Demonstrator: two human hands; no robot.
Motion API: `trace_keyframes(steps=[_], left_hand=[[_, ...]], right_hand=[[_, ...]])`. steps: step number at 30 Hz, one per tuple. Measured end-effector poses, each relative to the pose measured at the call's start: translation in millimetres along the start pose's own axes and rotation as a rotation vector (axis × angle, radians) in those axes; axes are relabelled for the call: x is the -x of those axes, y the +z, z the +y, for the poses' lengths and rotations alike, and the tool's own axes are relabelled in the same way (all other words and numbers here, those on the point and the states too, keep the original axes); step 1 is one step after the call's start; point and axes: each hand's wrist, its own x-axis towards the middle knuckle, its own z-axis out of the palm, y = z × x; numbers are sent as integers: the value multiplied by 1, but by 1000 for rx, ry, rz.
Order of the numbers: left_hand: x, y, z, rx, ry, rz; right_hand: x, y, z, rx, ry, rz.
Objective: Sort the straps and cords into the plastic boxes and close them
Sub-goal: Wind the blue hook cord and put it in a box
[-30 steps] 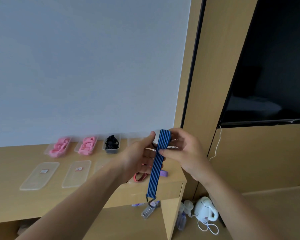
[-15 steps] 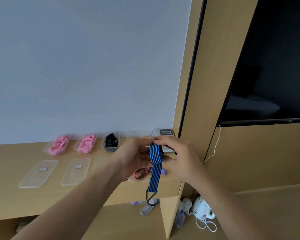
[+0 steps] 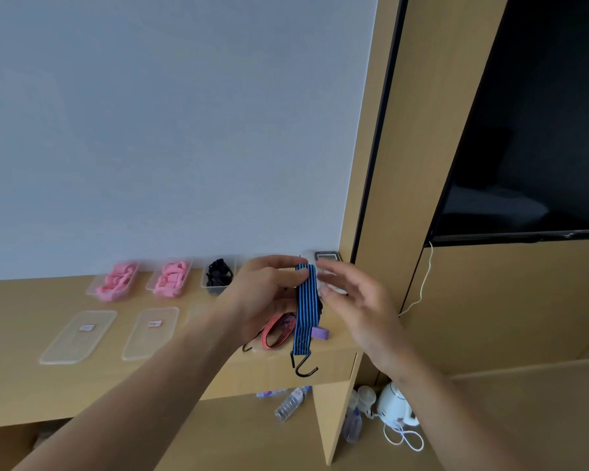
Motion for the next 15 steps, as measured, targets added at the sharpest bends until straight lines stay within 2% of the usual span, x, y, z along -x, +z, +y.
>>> trace_keyframes(steps=[3, 7, 8, 12, 15], left_hand=[[-1, 3, 4, -61, 105, 62], [-1, 7, 0, -194, 228, 165], [-1, 8, -3, -233, 252, 192], [-3, 14, -14, -215, 250, 279], [-3, 17, -16, -151, 208, 289]], right_hand=[[-3, 0, 8, -178, 261, -53], [0, 8, 3, -256, 276, -155], [2, 12, 0, -209, 270, -143], [7, 28, -3, 310, 100, -38], [12, 40, -2, 428, 40, 142]])
